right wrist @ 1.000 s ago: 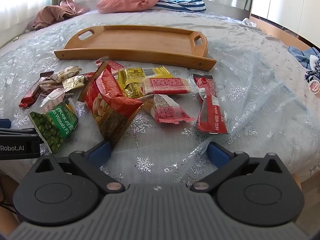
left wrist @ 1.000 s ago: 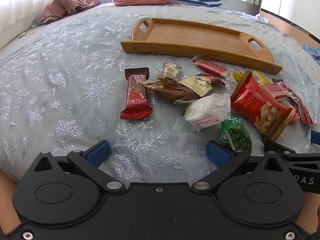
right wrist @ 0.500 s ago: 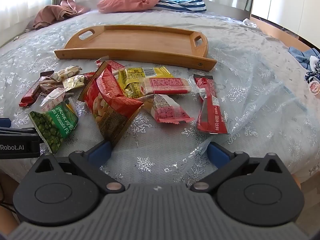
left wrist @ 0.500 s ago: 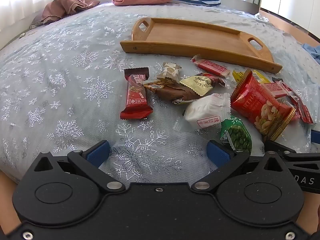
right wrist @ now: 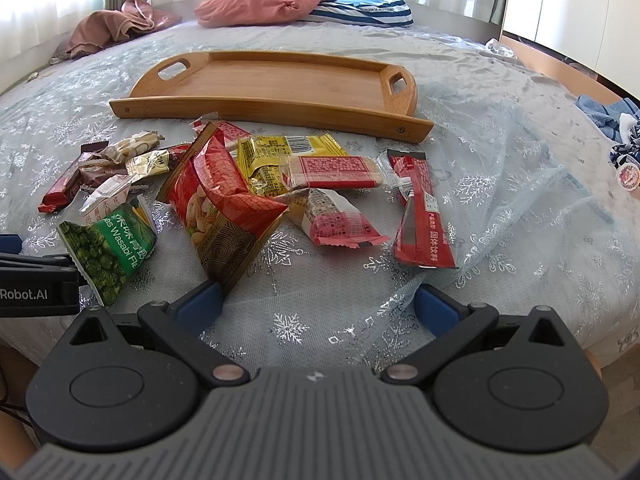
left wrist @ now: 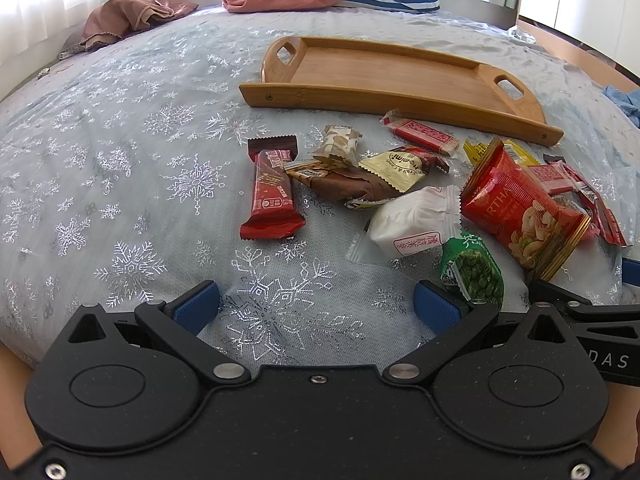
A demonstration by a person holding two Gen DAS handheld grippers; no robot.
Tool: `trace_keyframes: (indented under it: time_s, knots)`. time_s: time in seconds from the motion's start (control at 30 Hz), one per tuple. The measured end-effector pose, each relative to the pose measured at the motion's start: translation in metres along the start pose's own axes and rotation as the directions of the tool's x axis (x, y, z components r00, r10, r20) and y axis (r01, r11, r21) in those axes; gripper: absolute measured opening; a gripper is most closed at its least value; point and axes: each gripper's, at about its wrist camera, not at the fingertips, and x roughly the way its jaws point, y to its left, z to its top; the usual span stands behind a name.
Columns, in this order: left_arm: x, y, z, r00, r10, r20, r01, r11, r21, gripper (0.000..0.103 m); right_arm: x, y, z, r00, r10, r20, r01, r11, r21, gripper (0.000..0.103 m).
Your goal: Organize snacks
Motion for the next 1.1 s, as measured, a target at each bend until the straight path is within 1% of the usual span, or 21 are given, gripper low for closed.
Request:
trace_keyframes:
  time_s: [1.1]
  knots:
    - [0.0015, 0.0019, 0.0012, 1.0, 0.0, 0.001, 0.0, 1.0, 0.002, 0.103, -0.0011, 0.0004, -0.001, 1.0, -0.002, 0.005, 0.002, 1.0, -0.003, 0.103]
